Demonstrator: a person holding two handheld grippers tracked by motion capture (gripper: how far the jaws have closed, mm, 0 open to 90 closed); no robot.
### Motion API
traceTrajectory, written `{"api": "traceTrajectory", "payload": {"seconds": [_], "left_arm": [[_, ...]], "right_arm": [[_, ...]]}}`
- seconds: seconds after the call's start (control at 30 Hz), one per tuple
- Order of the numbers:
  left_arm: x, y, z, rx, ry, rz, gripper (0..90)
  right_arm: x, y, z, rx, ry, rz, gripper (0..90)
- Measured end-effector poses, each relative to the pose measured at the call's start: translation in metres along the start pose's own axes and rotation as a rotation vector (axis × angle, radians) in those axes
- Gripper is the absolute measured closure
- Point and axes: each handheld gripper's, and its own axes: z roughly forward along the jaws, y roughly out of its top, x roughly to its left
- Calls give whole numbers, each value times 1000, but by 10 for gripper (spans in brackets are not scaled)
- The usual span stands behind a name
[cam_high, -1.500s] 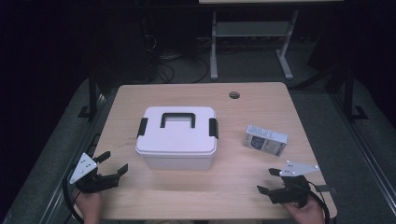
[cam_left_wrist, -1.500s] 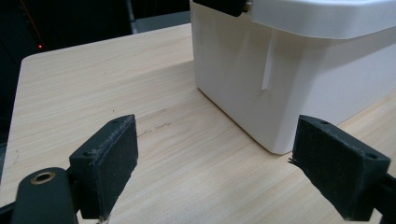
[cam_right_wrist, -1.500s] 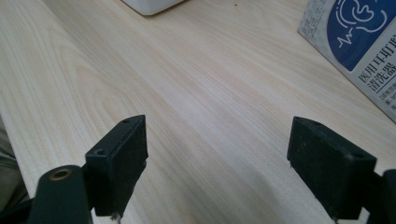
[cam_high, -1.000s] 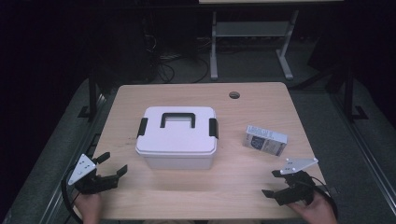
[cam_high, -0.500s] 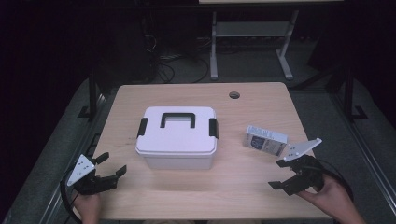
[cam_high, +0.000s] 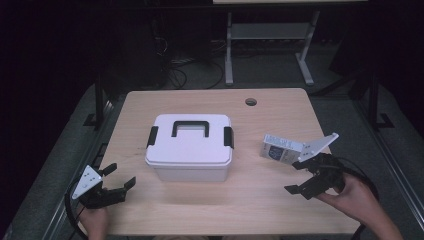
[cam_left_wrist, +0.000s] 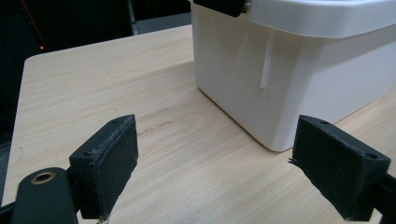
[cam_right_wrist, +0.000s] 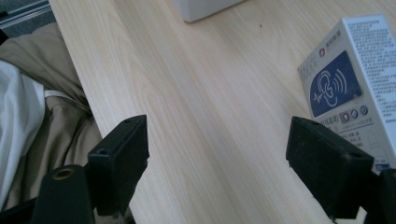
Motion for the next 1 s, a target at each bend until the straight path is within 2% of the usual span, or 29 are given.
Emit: {"api": "traceTrajectory", "payload": {"seconds": [0.13,0.47,1.0], "left_arm": [[0,0,0,0,-1,0,134],[1,0,0,-6,-1,-5,134],[0,0,1,-4,0,-3,134]], "right_arm": [[0,10,-4,0,1,-11,208],[-3,36,-8,40,2,-45,219],[-8,71,-2,94,25,-85,220]]}}
